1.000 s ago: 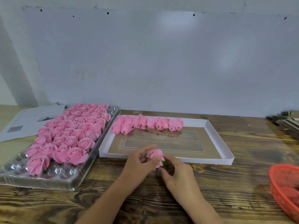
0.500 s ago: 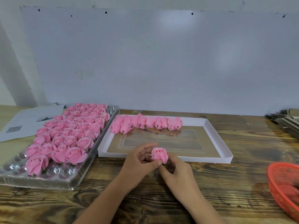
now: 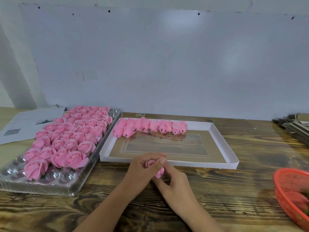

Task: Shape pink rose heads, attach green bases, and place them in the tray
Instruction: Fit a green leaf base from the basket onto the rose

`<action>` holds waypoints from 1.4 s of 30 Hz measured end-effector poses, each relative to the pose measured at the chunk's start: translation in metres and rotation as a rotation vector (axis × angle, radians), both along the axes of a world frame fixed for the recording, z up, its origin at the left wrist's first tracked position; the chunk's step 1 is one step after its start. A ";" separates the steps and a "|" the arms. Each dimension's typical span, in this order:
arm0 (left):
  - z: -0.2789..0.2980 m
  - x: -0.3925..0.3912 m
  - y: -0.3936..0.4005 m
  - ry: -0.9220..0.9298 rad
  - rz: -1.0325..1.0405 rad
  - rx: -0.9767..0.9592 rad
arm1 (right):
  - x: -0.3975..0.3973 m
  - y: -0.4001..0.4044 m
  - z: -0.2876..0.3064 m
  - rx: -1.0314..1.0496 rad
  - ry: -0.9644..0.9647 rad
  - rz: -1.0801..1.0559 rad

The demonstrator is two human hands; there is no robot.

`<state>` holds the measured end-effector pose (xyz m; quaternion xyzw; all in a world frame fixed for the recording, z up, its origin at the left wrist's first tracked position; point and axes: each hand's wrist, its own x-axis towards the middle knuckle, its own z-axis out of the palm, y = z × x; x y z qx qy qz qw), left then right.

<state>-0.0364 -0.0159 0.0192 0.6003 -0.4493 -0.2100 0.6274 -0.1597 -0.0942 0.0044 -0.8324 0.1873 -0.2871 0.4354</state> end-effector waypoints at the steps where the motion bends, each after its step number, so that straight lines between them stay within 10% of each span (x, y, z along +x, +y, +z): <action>1: 0.000 0.000 0.000 -0.019 -0.010 0.016 | 0.000 -0.001 -0.001 0.003 -0.009 -0.015; 42: 0.000 0.003 0.004 -0.309 0.025 0.144 | -0.001 -0.001 -0.003 0.036 0.007 -0.008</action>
